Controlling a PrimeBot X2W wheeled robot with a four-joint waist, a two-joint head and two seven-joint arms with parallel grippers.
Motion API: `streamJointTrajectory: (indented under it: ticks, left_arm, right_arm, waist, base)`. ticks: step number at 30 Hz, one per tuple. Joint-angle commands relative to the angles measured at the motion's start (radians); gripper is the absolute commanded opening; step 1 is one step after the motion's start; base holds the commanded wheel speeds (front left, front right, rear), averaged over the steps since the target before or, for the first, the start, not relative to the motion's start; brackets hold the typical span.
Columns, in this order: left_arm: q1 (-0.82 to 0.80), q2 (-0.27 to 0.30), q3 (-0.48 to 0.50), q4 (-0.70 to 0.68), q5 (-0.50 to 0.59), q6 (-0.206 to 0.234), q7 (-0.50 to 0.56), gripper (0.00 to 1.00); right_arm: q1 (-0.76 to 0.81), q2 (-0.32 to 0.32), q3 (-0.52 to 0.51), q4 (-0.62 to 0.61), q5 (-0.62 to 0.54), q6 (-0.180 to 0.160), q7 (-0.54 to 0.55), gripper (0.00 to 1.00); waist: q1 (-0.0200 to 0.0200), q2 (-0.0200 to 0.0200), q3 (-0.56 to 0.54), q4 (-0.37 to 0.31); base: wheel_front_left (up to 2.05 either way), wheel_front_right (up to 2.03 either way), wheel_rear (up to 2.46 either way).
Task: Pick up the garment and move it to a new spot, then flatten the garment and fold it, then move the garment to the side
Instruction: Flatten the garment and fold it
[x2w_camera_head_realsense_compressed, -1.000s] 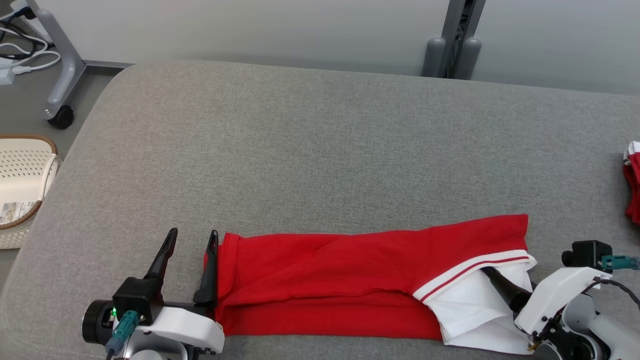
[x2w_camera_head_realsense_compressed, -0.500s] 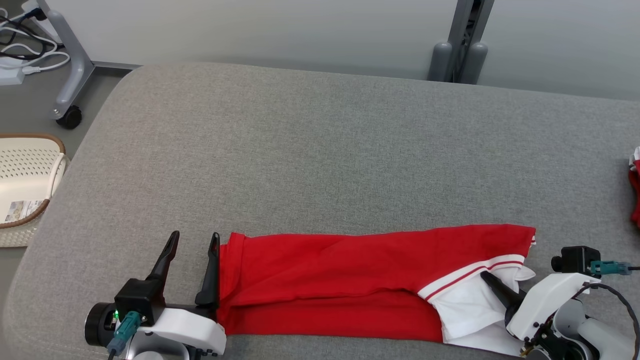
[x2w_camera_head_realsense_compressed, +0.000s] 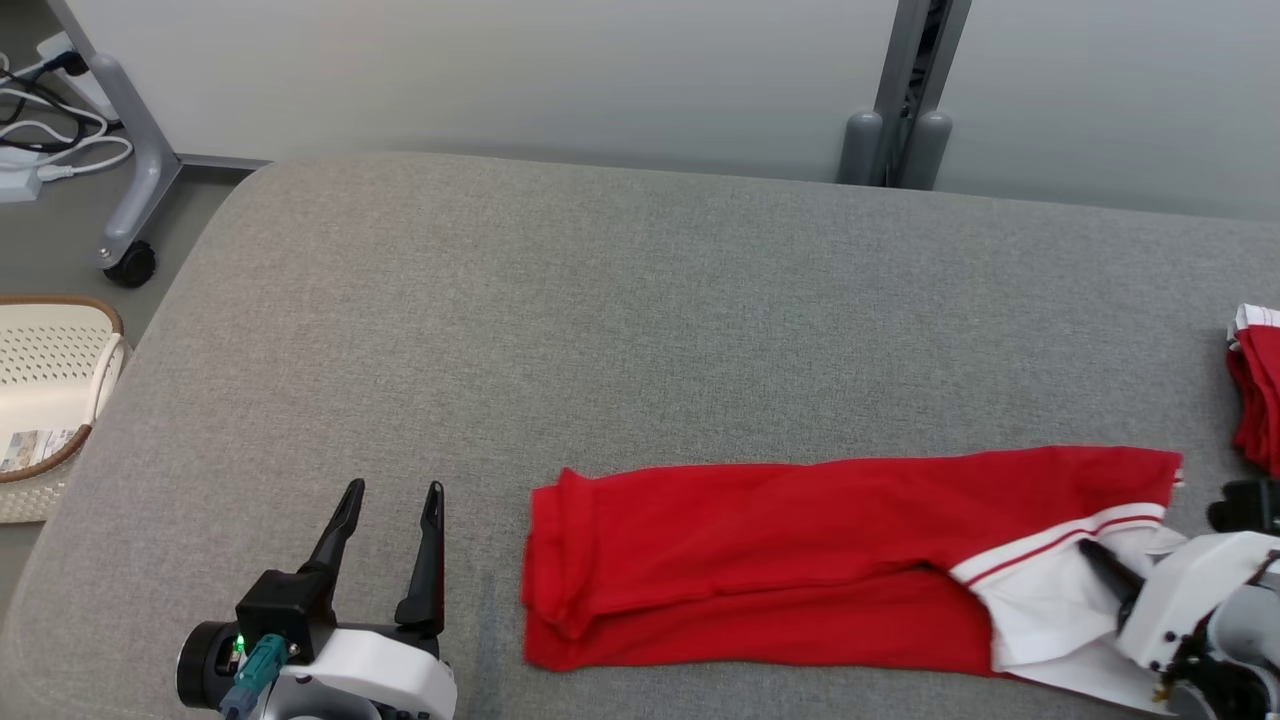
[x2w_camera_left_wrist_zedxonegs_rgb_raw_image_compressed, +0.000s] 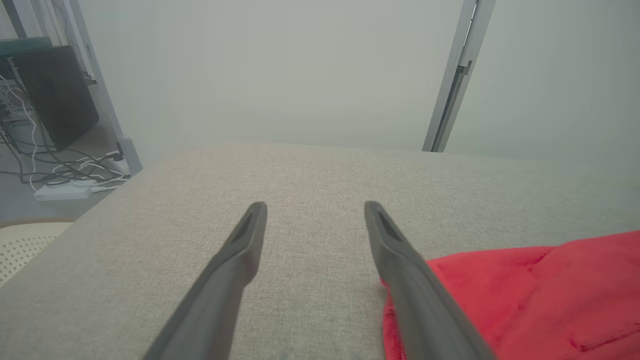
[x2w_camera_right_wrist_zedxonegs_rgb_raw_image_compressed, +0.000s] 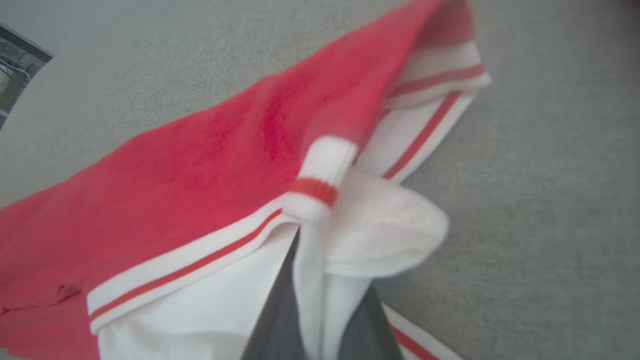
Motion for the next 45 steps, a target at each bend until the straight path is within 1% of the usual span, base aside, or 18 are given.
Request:
streamJointTrajectory:
  ticks: [1, 6, 11, 16, 22, 28, 35, 39, 45]
  left_arm:
    - [0.006, 0.003, 0.001, 0.001, -0.007, 0.006, -0.004, 1.0]
    - [0.016, 0.003, -0.002, 0.002, -0.015, 0.009, -0.004, 1.0]
    - [0.025, 0.003, -0.007, 0.002, -0.02, 0.011, -0.004, 1.0]
    - [0.033, 0.003, -0.011, 0.001, -0.023, 0.016, -0.004, 1.0]
    - [0.038, 0.003, -0.012, 0.005, -0.034, 0.02, -0.004, 1.0]
    - [0.047, 0.003, -0.008, 0.011, -0.044, 0.028, -0.004, 1.0]
    - [0.062, 0.003, -0.003, 0.017, -0.056, 0.034, -0.005, 1.0]
    - [0.059, 0.003, -0.005, 0.018, -0.064, 0.036, -0.005, 1.0]
    - [0.055, 0.004, -0.015, 0.023, -0.077, 0.044, -0.005, 1.0]
  right_arm:
    - [-0.008, -0.035, 0.005, 0.021, -0.009, -0.01, 0.01, 0.0]
    - [-0.028, -0.081, 0.016, 0.046, -0.015, -0.008, 0.024, 0.0]
    - [-0.051, -0.126, 0.037, 0.114, -0.037, -0.008, 0.039, 0.0]
    - [-0.074, -0.121, 0.05, 0.156, -0.044, -0.008, 0.049, 0.0]
    - [-0.101, -0.102, 0.077, 0.147, -0.061, -0.006, 0.06, 0.0]
    - [-0.123, -0.093, 0.117, 0.061, -0.084, -0.006, 0.081, 0.0]
    - [-0.141, -0.099, 0.154, -0.101, -0.093, -0.006, 0.134, 0.0]
    - [-0.157, -0.108, 0.164, -0.193, -0.105, -0.006, 0.161, 0.0]
    - [-0.16, -0.097, 0.155, -0.309, -0.106, -0.006, 0.201, 0.0]
  waist:
    - [0.0, -0.0001, -0.005, -0.002]
    - [0.0, -0.0001, -0.017, -0.006]
    - [0.0, -0.0001, -0.033, -0.01]
    - [0.0, -0.0001, -0.042, -0.013]
    - [0.0, -0.0001, -0.047, -0.018]
    - [0.0, -0.0001, -0.063, -0.033]
    - [0.0, -0.0001, -0.09, -0.068]
    - [0.0, -0.0001, -0.098, -0.087]
    - [0.0, -0.0001, -0.1, -0.097]
  base:
    - [0.0, 0.0, 0.0]
    - [0.0, 0.0, 0.0]
    - [0.0, 0.0, 0.0]
    - [0.0, 0.0, 0.0]
    - [0.0, 0.0, 0.0]
    - [0.0, 0.0, 0.0]
    - [0.0, 0.0, 0.0]
    - [0.0, 0.0, 0.0]
    - [0.0, 0.0, 0.0]
